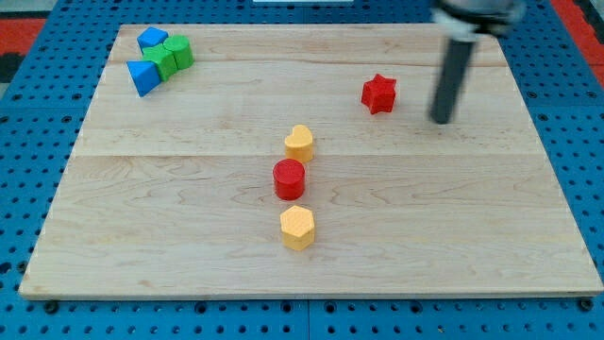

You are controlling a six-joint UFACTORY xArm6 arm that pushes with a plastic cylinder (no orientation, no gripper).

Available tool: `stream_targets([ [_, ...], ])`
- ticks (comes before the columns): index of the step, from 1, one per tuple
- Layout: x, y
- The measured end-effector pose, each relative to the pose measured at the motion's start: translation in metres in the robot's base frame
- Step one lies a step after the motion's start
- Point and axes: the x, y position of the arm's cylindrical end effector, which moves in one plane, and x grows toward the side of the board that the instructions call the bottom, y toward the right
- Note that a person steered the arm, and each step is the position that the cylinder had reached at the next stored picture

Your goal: Slightly move the red star towards the heart

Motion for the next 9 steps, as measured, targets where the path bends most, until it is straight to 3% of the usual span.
stream_targets([
  [1,-0.053,0.021],
  [3,-0.058,-0.174],
  [4,-0.059,-0.224],
  [6,-0.098,-0.028],
  [7,-0.096,0.011],
  [8,-0.088,0.031],
  [9,-0.054,-0.045],
])
